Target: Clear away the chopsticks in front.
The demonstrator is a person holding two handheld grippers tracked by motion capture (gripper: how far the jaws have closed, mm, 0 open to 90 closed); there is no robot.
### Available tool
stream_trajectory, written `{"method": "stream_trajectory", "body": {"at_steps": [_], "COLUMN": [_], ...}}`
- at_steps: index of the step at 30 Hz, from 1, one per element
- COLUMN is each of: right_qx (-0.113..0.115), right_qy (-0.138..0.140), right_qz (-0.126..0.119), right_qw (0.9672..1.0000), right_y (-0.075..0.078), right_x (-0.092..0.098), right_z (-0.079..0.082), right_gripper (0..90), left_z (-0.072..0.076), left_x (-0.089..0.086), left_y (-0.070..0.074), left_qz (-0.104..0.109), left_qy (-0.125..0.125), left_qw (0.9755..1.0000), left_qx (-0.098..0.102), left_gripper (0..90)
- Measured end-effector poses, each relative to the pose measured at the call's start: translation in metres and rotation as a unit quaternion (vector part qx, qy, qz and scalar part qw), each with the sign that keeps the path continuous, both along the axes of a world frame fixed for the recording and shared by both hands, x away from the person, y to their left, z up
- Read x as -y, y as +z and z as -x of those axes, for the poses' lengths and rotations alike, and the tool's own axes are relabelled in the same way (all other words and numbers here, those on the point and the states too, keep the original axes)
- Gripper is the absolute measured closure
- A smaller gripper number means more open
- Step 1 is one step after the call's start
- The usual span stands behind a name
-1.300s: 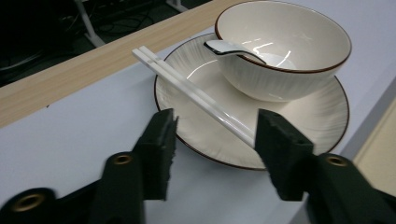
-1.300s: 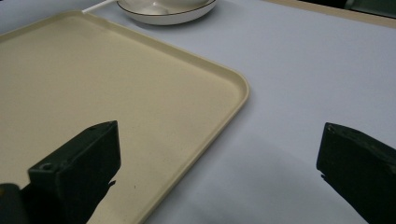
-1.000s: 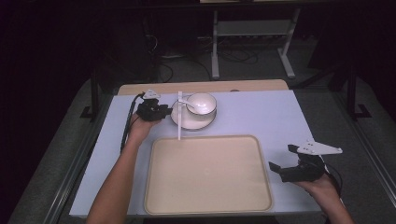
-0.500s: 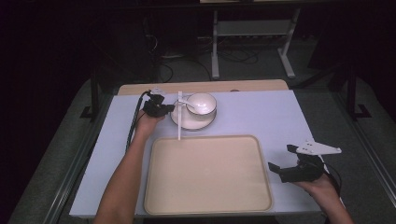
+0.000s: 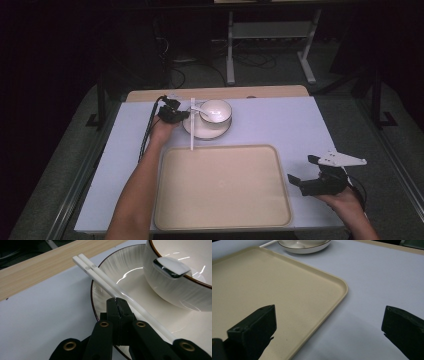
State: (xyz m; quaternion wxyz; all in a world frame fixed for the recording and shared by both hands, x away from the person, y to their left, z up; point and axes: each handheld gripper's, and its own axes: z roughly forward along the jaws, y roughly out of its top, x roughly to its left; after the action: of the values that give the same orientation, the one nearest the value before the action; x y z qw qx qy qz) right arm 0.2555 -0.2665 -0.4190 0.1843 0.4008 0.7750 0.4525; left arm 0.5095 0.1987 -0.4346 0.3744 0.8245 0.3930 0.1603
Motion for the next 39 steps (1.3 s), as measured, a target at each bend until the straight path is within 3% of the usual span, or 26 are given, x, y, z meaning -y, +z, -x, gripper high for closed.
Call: {"method": "stream_trajectory", "body": {"at_steps": [11,30,39], "right_qx": [0.0,0.0,0.001], "right_qy": [0.0,0.003,0.002], "right_qz": [-0.001,-0.002,-0.002], "right_qw": [1.0,1.0,1.0], "right_y": [0.0,0.0,0.0], "right_x": [0.0,-0.001,0.0], "right_z": [0.0,-0.001,-0.001], "right_gripper": [0.0,0.0,0.0], "left_z": [-0.003,0.0,0.004], "left_x": [0.009,0.018,0.014], "left_y": [-0.003,-0.005,0.0], "left_qz": [0.002,0.016,0.019], "left_qy": [-0.006,-0.042,-0.035], "left_qw": [1.0,0.9989,0.999], "left_qx": [-0.003,-0.012,-0.019], "left_gripper": [89.4,89.5,89.4]}}
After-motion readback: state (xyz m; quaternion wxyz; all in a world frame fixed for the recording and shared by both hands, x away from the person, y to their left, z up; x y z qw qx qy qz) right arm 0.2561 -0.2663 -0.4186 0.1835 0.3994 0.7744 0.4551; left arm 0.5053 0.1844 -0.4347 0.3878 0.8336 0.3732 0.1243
